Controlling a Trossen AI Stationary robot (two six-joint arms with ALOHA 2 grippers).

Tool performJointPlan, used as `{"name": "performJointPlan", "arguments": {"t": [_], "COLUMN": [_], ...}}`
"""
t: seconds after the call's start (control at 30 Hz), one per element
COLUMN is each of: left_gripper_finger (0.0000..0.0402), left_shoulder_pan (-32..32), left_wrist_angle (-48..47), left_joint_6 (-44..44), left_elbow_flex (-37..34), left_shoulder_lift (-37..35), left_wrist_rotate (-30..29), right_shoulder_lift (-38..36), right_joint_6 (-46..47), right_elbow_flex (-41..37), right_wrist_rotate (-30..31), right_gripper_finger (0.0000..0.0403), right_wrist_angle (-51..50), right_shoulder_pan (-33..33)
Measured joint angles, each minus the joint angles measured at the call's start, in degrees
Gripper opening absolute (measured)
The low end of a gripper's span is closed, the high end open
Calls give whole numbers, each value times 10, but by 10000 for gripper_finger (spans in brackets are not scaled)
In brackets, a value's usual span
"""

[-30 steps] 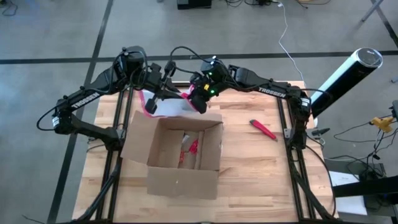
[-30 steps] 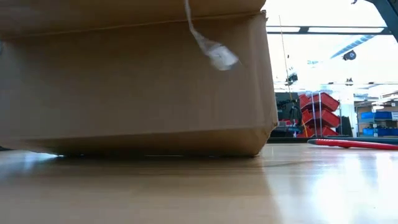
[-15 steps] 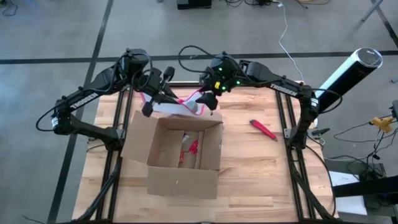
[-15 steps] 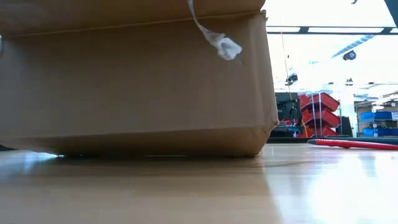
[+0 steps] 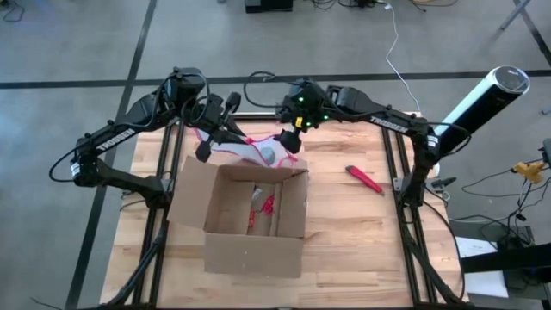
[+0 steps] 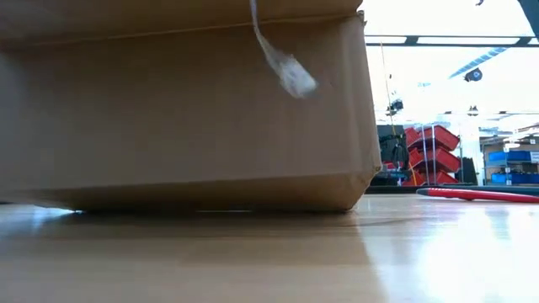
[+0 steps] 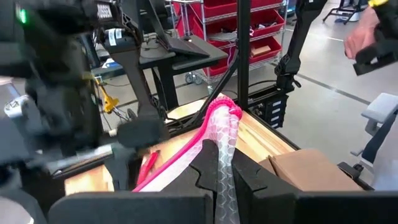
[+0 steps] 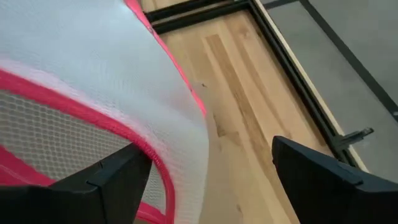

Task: Unpack boxes
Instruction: Open the cardboard box

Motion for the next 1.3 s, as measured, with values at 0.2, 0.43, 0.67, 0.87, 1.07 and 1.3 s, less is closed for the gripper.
{"name": "performJointPlan", "arguments": {"t": [0.2, 0.43, 0.67, 0.87, 1.07, 1.3], "left_gripper_finger": [0, 0, 0, 0, 4, 44], "left_shoulder_pan": [0, 1, 2, 3, 4, 5], "left_wrist_angle": [0, -5, -8, -8, -13, -15], "left_joint_6": [0, -1, 0, 0, 1, 4], "left_elbow_flex": [0, 0, 0, 0, 0, 0], "left_shoulder_lift": [-3, -8, -10, -11, -18, -24], "left_wrist_rotate": [0, -4, -9, -28, -72, -90], "right_shoulder_lift": [39, 56, 47, 47, 47, 46], "right_joint_6": [-3, -32, -74, -89, -103, -103], "right_elbow_flex": [-3, -3, 2, 21, 70, 137], "right_wrist_rotate": [-31, -30, -30, 2, 102, 196], "right_gripper_finger": [275, 198, 28, 2, 0, 0], "right_wrist_angle": [-2, -14, -22, -40, -110, -211], "right_shoulder_pan": [1, 0, 0, 0, -3, -9]}}
